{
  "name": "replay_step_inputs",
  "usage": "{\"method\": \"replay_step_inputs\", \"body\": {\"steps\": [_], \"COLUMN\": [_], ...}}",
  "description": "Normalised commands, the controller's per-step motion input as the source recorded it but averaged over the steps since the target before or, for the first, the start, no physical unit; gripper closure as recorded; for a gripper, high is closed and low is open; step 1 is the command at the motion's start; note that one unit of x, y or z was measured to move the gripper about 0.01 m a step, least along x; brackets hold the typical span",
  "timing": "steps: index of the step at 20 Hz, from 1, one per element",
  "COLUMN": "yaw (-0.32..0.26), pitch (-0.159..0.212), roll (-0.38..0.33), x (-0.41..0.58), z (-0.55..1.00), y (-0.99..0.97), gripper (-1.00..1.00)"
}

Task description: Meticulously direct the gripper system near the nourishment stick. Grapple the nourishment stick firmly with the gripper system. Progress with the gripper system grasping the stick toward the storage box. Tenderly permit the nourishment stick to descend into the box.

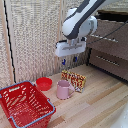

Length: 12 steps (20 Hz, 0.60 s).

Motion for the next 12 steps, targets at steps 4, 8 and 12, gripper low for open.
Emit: {"method": "replay_step_inputs", "body": {"steps": [4,8,12], "yaw": [0.005,0.074,0.130], "pitch": [-0.006,-0.008,-0.031], "roll": [-0.078,-0.088,-0.082], "x": [-0.008,0.000,0.015], "z": [-0.35,-0.35,-0.33], "y": [-0.10,-0.01,0.00], "gripper": [-1.00,-1.00,-1.00]}}
